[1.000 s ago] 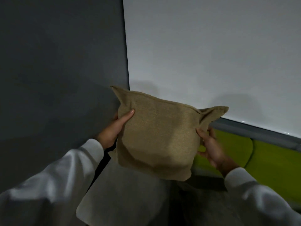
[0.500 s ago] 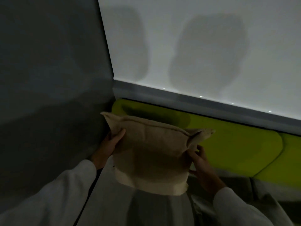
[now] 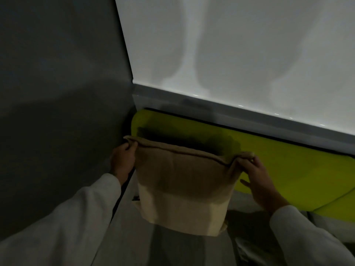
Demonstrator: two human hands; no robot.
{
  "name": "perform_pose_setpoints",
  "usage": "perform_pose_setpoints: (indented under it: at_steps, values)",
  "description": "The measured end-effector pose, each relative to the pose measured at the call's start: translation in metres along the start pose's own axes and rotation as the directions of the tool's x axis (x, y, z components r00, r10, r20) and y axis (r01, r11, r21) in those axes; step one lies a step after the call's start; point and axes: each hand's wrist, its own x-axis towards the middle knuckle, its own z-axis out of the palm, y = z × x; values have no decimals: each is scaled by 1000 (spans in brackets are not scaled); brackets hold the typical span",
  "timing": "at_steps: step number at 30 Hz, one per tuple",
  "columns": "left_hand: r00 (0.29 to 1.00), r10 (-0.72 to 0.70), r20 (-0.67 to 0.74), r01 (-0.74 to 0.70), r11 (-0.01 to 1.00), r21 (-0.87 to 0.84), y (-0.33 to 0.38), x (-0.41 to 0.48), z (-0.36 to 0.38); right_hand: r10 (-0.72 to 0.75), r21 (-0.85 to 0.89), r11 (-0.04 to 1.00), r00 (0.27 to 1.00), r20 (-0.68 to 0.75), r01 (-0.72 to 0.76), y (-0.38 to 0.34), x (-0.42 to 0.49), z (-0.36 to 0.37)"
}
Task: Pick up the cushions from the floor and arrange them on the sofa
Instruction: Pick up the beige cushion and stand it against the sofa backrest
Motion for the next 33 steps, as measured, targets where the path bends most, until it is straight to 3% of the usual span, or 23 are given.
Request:
perform_pose_setpoints:
  at_steps: [5, 12, 17, 22, 29, 33]
  values:
    - [986, 115, -117, -97, 983, 154, 10, 7, -8, -91, -118, 990, 990, -105, 79, -15, 12, -10]
    - [975, 82, -208, -44, 983, 179, 21, 15, -10, -142, -195, 974, 983, -115, 118, -2, 13, -6]
    - [992, -22, -128, 47, 978, 204, 16, 17, -19, -98, -303, 950, 993, -63, 75, 2, 19, -11]
    - [997, 25, -71, -6, 968, 251, -1, -21, -23, -58, -354, 933, 998, 27, 64, 9, -2, -41]
    - [993, 70, -98, -50, 981, 188, -23, -134, 7, -63, -368, 925, 993, 102, 97, 29, -56, -109]
    - [998, 52, 27, -54, 995, 83, -52, -222, 55, -32, -365, 928, 991, 133, 79, 61, -102, -178]
